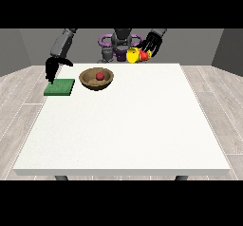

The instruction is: Pick the cup and pour the ball into the bowl, then pick the bowl and place it on the pad

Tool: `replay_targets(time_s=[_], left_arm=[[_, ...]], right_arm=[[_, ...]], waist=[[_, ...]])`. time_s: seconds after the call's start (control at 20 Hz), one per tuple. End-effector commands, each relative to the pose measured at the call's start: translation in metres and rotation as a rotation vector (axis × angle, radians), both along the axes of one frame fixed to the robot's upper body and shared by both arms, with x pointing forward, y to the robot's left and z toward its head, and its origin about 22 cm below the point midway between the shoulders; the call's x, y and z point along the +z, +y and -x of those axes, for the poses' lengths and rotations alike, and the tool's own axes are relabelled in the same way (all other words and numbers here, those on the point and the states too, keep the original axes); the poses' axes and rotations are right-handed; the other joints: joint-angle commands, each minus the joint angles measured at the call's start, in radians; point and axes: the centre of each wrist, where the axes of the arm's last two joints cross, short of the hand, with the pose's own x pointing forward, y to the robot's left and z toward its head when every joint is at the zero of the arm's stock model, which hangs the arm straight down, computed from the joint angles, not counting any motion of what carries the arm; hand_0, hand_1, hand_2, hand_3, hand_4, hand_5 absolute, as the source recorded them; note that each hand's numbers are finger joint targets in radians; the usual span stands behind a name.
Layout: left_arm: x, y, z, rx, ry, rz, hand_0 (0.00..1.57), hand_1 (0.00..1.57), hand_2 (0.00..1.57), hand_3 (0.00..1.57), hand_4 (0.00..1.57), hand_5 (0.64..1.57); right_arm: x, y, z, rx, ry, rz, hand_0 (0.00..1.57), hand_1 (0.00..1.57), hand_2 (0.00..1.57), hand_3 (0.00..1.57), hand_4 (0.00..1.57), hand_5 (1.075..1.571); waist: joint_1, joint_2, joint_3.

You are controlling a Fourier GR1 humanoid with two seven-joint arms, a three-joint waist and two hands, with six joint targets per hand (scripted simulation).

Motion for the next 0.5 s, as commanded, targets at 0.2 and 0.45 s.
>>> replay_targets(time_s=[0.2,0.45], left_arm=[[-0.010,0.034,-0.007,-0.084,0.049,0.555,0.52,0.52,0.00,0.00,0.83,1.545],[-0.041,0.051,-0.004,-0.129,0.160,0.701,0.00,0.00,0.00,0.00,0.00,1.531]], right_arm=[[0.001,0.050,-0.027,0.082,-0.078,-0.055,0.00,0.00,0.00,0.00,0.39,1.570],[-0.005,0.082,-0.035,0.137,-0.028,-0.039,0.00,0.00,0.00,0.00,0.33,1.559]], waist=[[-0.053,0.150,-0.0007],[-0.079,0.131,0.0033]])
